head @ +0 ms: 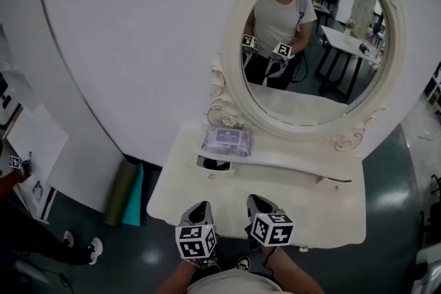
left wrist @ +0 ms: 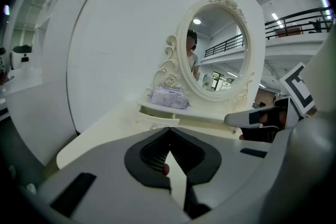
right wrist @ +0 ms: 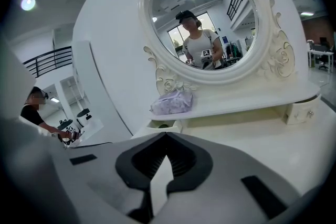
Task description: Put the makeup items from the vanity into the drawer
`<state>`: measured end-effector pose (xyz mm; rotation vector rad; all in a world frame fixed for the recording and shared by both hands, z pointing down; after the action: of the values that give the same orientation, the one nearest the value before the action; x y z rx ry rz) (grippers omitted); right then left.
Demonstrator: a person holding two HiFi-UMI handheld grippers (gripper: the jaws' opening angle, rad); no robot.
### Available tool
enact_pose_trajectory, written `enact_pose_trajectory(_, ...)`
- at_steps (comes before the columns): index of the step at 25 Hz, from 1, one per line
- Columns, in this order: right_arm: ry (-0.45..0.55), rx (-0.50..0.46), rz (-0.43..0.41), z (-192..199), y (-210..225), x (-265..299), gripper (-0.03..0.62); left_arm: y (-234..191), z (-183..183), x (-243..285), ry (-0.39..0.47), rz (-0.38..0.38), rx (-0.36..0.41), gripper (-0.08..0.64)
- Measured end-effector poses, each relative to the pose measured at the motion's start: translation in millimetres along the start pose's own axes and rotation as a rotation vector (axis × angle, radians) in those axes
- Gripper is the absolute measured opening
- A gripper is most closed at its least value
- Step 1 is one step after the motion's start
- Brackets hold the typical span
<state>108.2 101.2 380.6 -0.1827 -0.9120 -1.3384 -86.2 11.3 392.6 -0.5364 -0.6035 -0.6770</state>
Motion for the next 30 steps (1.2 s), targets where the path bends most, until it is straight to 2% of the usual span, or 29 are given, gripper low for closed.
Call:
enact_pose_trajectory(4, 0.009, -0.013, -0.012, -5.2, 16.8, -5.8, 0.018, 16.4, -1.6, 6.9, 0.021, -0.006, -0.016, 0.003)
enact_pose_trajectory(13, 0.004, -0.015, -0.015, -1.8, 31.5, -17.2, 0.018, 34.3, 3.7, 8.5, 0.010, -0.010, -0.011, 0.003)
enact_pose_trajectory(30, 0.030, -0.022, 0.010, -6.8, 22.0, -17.3, 0.017, 20.6, -6.1, 1.5, 0.033, -0.014, 0.007, 0.003)
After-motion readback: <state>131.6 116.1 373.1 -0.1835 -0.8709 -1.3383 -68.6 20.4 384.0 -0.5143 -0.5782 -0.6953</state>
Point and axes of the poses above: the fingertips, and each gripper's own axes: x forward along the fingers, y to its right, z out of its underside, the point moved 10 cm from there along -x, backward along the fingers, and after that the axes turned 13 degrees about -y, right-handed, at the moved point
